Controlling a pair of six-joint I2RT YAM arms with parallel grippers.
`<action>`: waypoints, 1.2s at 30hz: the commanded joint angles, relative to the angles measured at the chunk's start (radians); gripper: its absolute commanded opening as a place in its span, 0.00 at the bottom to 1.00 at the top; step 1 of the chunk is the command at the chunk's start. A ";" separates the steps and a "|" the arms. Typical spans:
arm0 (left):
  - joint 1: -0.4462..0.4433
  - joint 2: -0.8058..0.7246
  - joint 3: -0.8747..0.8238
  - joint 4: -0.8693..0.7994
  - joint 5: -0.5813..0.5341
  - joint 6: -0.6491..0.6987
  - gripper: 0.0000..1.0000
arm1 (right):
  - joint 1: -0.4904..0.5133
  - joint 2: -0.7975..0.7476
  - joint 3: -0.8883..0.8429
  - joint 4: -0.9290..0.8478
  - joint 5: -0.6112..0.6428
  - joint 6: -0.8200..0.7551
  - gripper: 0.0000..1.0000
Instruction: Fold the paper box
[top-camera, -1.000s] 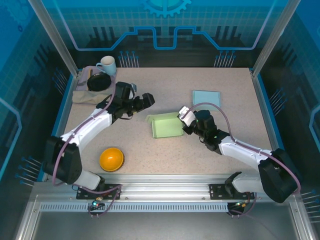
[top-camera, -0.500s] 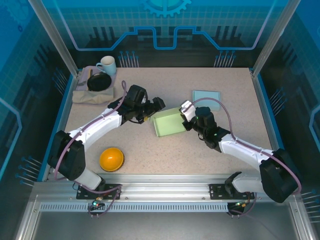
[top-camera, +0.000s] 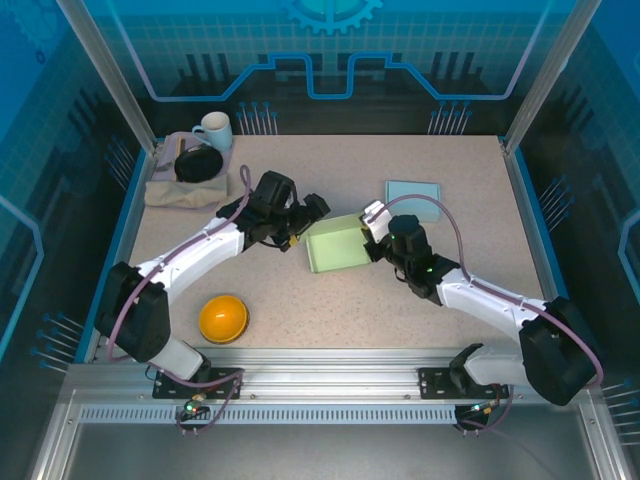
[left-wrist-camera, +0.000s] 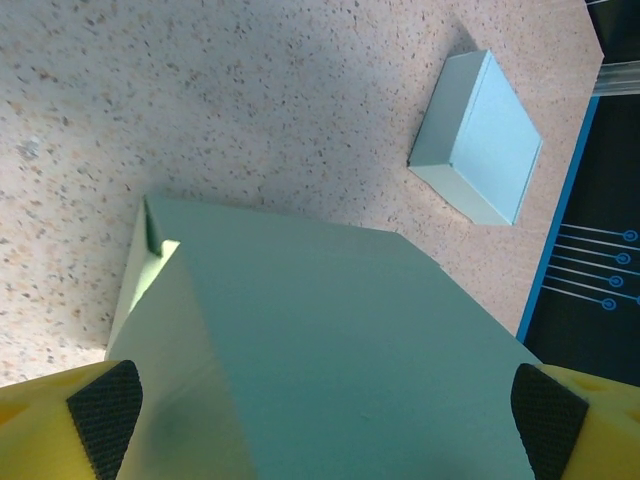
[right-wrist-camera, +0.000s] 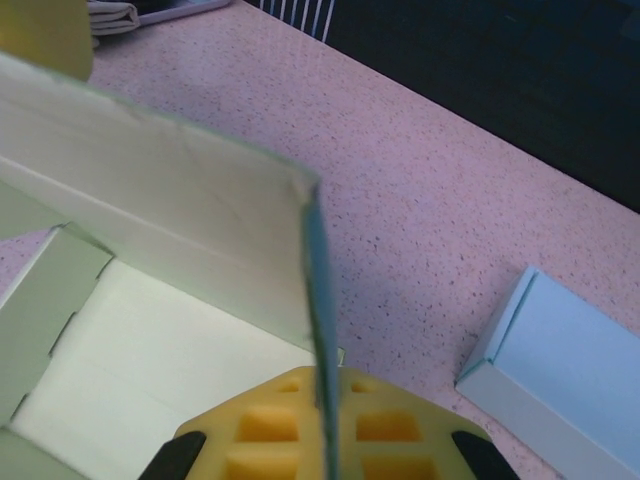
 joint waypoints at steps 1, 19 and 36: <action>-0.032 0.010 0.031 0.024 0.013 -0.051 0.99 | 0.040 0.009 0.043 -0.050 0.068 0.084 0.02; -0.071 0.020 -0.023 -0.002 -0.072 -0.010 0.98 | 0.121 0.086 0.074 -0.169 0.115 0.387 0.03; -0.087 -0.043 -0.171 0.024 -0.102 -0.003 0.97 | 0.225 0.134 0.120 -0.335 0.246 0.642 0.04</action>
